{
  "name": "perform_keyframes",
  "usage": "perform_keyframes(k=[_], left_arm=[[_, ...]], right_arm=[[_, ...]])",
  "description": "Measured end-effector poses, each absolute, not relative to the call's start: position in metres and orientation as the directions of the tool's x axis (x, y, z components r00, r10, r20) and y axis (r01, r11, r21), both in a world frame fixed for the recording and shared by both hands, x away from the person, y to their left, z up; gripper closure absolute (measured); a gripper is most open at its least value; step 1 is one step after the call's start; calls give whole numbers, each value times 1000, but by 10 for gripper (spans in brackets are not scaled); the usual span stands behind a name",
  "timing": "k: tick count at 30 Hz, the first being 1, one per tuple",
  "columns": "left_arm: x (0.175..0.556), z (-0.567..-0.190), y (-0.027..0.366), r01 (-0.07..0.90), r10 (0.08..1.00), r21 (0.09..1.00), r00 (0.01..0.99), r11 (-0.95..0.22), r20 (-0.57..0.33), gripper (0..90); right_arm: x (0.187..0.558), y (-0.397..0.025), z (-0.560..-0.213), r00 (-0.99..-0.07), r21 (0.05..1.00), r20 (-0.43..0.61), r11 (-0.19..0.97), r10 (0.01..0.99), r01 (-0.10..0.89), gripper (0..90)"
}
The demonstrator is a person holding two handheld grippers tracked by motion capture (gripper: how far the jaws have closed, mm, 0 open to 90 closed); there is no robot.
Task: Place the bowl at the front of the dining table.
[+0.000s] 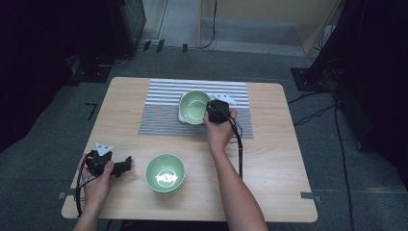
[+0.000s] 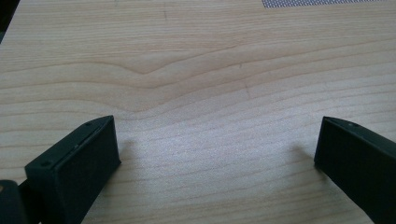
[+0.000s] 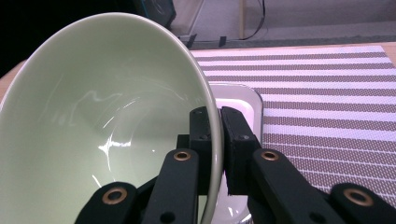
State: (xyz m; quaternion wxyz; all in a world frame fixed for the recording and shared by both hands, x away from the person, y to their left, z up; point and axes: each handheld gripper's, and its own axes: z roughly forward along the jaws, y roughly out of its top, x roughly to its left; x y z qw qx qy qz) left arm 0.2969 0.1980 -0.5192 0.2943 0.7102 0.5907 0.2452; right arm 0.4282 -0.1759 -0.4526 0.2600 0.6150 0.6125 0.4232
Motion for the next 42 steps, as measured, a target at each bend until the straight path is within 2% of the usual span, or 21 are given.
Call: perform_keyframes(k=[11, 15, 22, 42], left_arm=[[297, -519, 198, 695, 983, 708, 182, -129, 1, 0], [297, -519, 198, 695, 983, 708, 182, -129, 1, 0], [297, -519, 198, 695, 983, 708, 182, -129, 1, 0], [297, -519, 198, 695, 983, 708, 182, -129, 1, 0]], right_arm=[[455, -177, -467, -38, 796, 207, -146, 978, 588, 844], [462, -178, -472, -4, 766, 253, -197, 968, 612, 843], [471, -177, -483, 31, 720, 263, -218, 964, 659, 843], [488, -186, -486, 134, 633, 371, -355, 919, 688, 808]])
